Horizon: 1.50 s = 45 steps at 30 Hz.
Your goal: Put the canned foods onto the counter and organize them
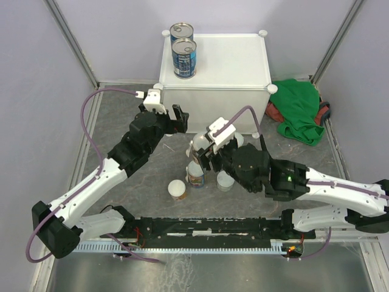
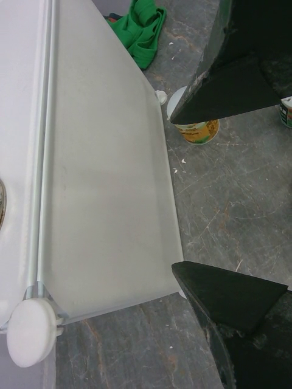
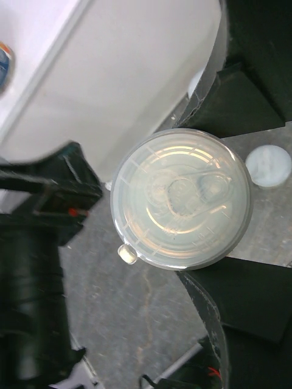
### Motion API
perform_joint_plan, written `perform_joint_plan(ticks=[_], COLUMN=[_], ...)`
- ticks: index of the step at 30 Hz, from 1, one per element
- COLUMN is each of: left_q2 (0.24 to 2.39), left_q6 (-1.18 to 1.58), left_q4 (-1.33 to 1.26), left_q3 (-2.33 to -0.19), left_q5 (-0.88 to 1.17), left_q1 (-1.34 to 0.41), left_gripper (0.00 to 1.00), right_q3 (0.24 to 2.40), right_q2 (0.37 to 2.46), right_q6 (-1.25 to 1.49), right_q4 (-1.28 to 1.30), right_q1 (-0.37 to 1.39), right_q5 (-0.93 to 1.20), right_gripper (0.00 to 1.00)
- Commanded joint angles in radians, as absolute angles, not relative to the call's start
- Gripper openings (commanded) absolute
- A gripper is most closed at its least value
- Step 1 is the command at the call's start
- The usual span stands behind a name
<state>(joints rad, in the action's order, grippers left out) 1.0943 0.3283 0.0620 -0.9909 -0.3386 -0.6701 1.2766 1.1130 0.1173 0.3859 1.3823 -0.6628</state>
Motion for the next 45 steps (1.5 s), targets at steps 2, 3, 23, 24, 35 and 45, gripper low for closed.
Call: perform_joint_plan(ticks=[2, 3, 23, 24, 35, 45], left_q2=[1.057, 1.056, 1.053, 1.055, 1.088, 1.107], left_q6=[0.311, 0.310, 0.286, 0.282, 0.234, 0.226], left_q4=[0.056, 0.059, 0.086, 0.088, 0.075, 0.040], left_q3=[-1.016, -1.020, -1.097, -1.103, -1.151, -1.163], left_q5=[-0.358, -0.358, -0.359, -0.360, -0.369, -0.362], left_q1=[-0.677, -0.677, -0.676, -0.676, -0.677, -0.676], left_gripper=[0.99, 0.99, 0.99, 0.99, 0.99, 0.99], right_q3=[1.503, 1.538, 2.099, 2.121, 2.465, 2.652], right_q2=[1.159, 1.175, 1.538, 1.559, 1.851, 2.052], right_q6=[0.011, 0.002, 0.091, 0.104, 0.171, 0.146], right_q4=[0.272, 0.278, 0.384, 0.386, 0.438, 0.412], right_q1=[1.316, 1.296, 0.817, 0.791, 0.567, 0.491], right_q5=[-0.665, -0.659, -0.372, -0.357, -0.227, -0.186], right_gripper=[0.01, 0.01, 0.01, 0.01, 0.01, 0.01])
